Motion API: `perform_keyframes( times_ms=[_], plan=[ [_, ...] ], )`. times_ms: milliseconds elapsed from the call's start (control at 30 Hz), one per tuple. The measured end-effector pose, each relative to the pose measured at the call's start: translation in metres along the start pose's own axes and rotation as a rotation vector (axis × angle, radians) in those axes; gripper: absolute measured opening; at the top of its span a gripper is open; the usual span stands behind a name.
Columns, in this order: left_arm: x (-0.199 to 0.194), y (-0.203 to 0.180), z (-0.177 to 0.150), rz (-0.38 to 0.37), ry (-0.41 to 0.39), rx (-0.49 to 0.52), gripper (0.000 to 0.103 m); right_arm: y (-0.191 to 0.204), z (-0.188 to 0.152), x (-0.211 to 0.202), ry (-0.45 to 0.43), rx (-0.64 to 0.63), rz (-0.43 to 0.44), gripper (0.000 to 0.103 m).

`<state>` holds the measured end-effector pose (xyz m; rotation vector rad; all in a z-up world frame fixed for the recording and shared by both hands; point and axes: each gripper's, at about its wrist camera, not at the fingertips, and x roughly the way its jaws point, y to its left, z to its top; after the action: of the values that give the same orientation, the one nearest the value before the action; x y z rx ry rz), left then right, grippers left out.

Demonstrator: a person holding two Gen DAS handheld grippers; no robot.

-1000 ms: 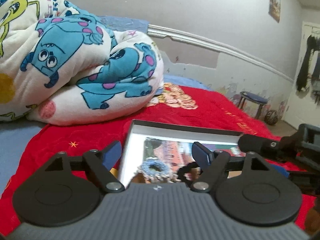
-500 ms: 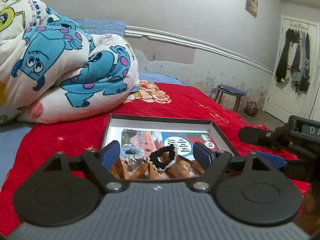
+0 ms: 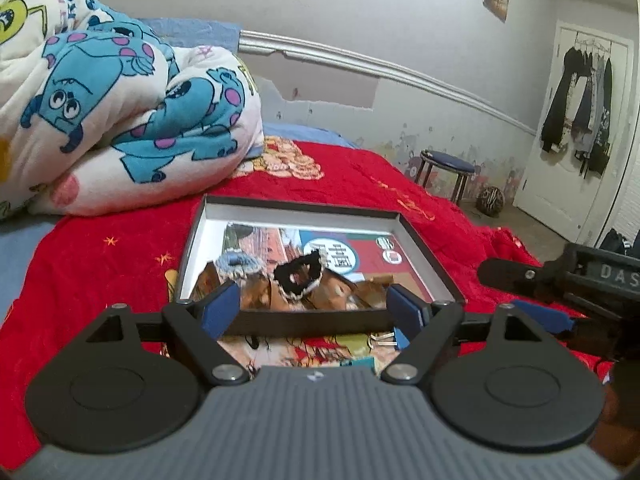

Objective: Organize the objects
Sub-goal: 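Move both open tools back from the box to the pile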

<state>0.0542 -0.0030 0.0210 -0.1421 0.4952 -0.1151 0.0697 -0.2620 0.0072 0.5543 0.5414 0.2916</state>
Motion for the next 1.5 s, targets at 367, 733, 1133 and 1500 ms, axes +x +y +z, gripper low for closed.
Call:
perform_keyframes(
  times_ms=[367,733,1133,1500],
  plan=[
    [0.001,-0.012,-0.002,-0.009,0.014,0.049,0.088,-0.009,0.009,-0.007,-0.001,0.028,0.0,0.064],
    [0.018,-0.02,-0.019,-0.056,0.162,0.119,0.084,-0.019,0.004,0.022,0.121,0.052,-0.065,0.056],
    [0.061,-0.012,-0.038,0.005,0.322,0.057,0.054,-0.032,-0.012,0.061,0.247,0.082,-0.148,0.05],
    [0.052,-0.009,-0.031,0.067,0.292,0.081,0.015,-0.029,-0.019,0.069,0.286,0.066,-0.144,0.05]
  ],
)
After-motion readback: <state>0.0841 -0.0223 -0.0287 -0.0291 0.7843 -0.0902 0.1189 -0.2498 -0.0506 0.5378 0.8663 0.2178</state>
